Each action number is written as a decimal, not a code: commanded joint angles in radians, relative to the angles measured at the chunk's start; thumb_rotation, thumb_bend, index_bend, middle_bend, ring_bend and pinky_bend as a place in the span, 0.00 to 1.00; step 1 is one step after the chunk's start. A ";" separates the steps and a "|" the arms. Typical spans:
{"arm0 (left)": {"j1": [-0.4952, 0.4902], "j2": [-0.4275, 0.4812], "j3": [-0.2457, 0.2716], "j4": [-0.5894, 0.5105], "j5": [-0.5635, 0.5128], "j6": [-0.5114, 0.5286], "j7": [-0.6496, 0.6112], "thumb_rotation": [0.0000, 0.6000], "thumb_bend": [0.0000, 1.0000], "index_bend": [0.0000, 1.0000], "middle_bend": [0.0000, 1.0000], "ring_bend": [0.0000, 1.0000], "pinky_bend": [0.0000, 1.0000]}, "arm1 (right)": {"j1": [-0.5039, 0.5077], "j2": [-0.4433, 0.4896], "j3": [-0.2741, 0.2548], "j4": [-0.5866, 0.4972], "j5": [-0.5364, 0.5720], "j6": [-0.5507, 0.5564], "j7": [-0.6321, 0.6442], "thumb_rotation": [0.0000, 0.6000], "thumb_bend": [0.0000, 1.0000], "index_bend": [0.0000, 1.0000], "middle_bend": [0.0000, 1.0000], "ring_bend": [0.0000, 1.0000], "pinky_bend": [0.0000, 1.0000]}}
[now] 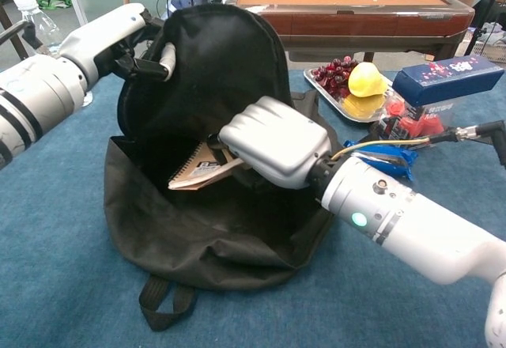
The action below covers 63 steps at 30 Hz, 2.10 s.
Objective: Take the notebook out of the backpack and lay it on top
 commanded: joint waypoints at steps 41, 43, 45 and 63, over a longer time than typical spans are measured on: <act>0.052 0.091 0.041 -0.059 -0.050 -0.003 0.046 1.00 0.68 0.56 0.21 0.08 0.00 | -0.231 0.709 0.076 -0.870 -0.099 0.390 0.232 1.00 0.53 0.99 0.71 0.69 0.70; 0.058 0.099 0.049 -0.073 -0.046 -0.001 0.052 1.00 0.68 0.55 0.20 0.08 0.00 | -0.230 0.715 0.092 -0.855 -0.073 0.376 0.240 1.00 0.53 0.99 0.71 0.69 0.70; 0.062 0.105 0.054 -0.084 -0.042 0.002 0.056 1.00 0.68 0.54 0.20 0.07 0.00 | -0.227 0.715 0.107 -0.837 -0.055 0.367 0.246 1.00 0.53 0.99 0.71 0.69 0.70; 0.099 0.179 0.096 -0.188 0.008 0.024 0.105 1.00 0.53 0.39 0.13 0.01 0.00 | -0.108 0.617 0.242 -0.601 0.170 0.176 0.259 1.00 0.53 0.99 0.71 0.69 0.70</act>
